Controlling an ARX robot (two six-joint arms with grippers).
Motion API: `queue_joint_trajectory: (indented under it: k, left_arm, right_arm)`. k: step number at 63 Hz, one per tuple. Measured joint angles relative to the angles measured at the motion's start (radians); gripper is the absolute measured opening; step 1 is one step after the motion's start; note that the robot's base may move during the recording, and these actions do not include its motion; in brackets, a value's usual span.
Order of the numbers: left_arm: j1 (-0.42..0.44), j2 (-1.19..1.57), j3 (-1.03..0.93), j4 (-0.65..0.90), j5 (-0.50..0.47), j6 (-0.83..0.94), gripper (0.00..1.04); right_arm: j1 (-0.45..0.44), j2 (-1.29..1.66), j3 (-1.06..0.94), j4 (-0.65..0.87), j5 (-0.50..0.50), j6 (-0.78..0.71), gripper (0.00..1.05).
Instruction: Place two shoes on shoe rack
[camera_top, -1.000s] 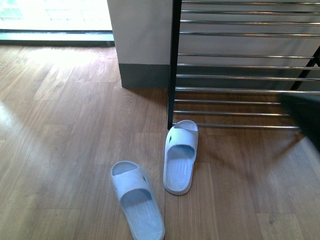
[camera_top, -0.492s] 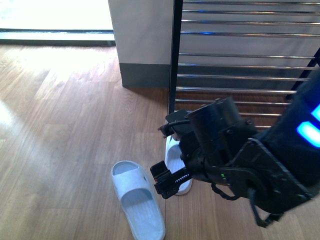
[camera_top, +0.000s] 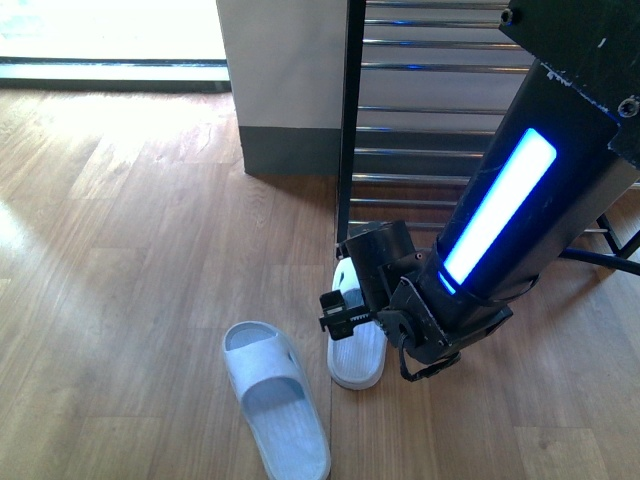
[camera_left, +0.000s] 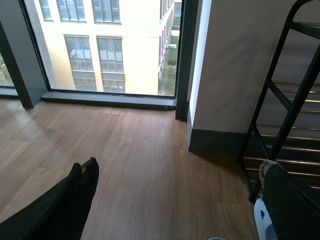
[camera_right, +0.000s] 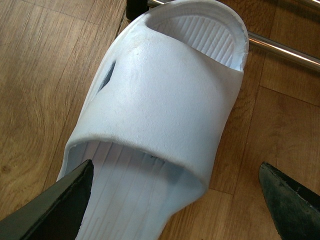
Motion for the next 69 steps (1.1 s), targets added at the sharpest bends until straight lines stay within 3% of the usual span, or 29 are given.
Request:
queue_joint_trajectory:
  k: [4, 13, 40, 53, 69]
  left_arm:
    - [0.000, 0.000, 0.000, 0.000, 0.000, 0.000, 0.95]
    - [0.000, 0.000, 0.000, 0.000, 0.000, 0.000, 0.95]
    - [0.000, 0.000, 0.000, 0.000, 0.000, 0.000, 0.95]
    - [0.000, 0.000, 0.000, 0.000, 0.000, 0.000, 0.95]
    - [0.000, 0.000, 0.000, 0.000, 0.000, 0.000, 0.95]
  right_arm:
    - [-0.003, 0.010, 0.022, -0.020, -0.010, 0.016, 0.93]
    - [-0.010, 0.033, 0.063, -0.064, -0.050, 0.044, 0.71]
    - [-0.046, 0.063, 0.092, -0.058, -0.025, 0.058, 0.01]
    - [-0.058, 0.036, -0.006, 0.035, -0.023, 0.061, 0.02]
    - [-0.098, -0.188, -0.311, 0.204, -0.064, 0.086, 0.02]
